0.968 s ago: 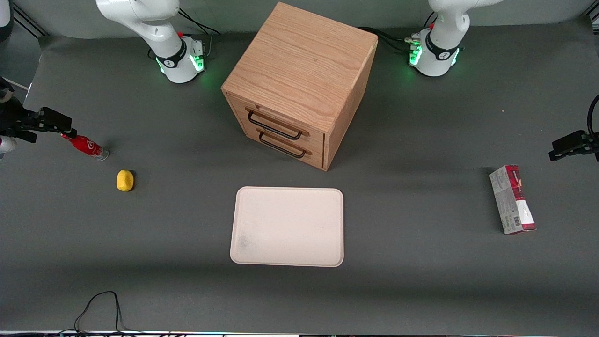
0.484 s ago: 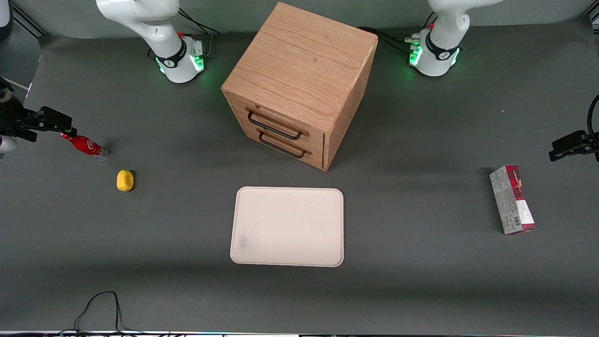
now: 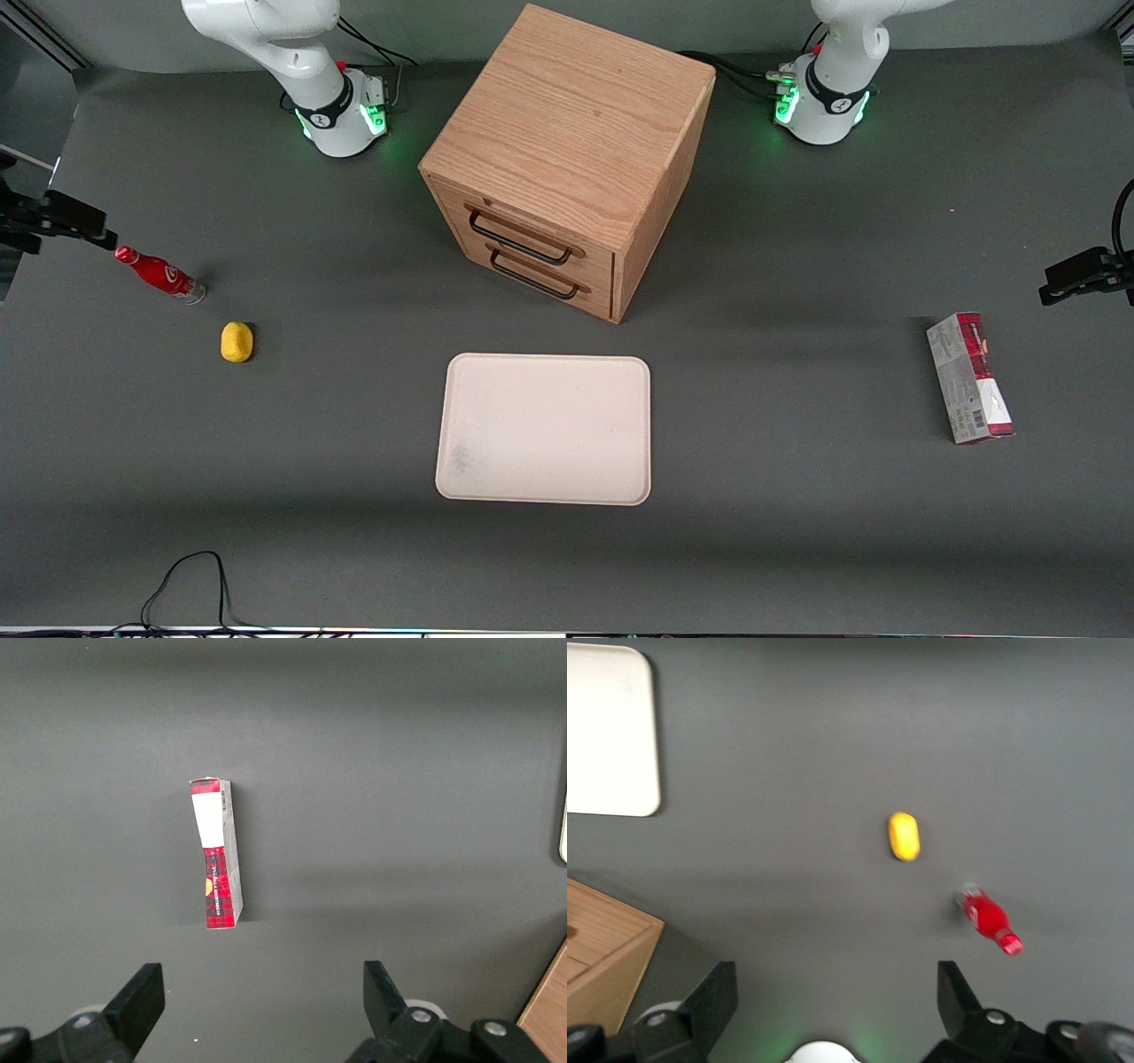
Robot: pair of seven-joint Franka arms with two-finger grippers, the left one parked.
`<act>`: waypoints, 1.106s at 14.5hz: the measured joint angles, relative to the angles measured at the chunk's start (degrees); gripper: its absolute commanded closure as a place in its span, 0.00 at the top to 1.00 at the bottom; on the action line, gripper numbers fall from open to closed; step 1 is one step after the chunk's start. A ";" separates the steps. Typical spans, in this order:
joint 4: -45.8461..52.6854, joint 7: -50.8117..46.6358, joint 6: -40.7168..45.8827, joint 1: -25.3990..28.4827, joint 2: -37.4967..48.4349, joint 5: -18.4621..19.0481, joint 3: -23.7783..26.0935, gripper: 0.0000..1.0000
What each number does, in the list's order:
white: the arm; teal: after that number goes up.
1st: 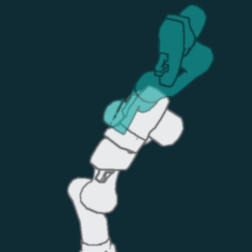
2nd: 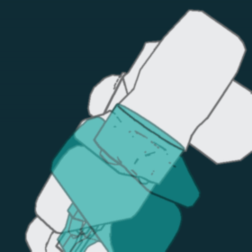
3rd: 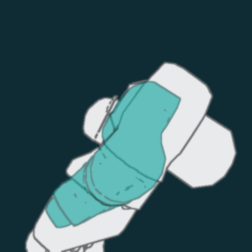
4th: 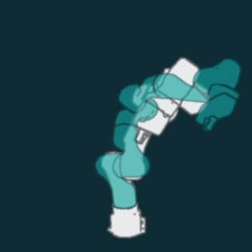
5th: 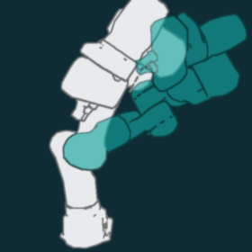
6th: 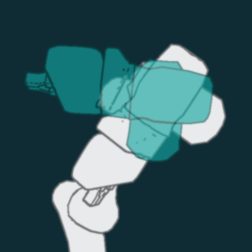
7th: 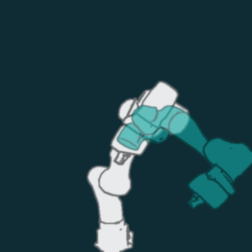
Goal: Place coke bottle on tray
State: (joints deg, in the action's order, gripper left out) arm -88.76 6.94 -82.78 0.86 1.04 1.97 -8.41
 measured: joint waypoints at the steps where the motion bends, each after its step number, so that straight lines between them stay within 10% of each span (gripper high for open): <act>1: -0.64 0.81 0.43 -0.03 1.07 0.76 -1.28 1.00; 16: -21.15 23.05 -7.43 -0.15 19.57 8.74 -22.15 1.00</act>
State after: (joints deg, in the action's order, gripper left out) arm -109.91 29.99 -90.22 0.71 20.62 10.71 -30.56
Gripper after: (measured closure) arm 0.000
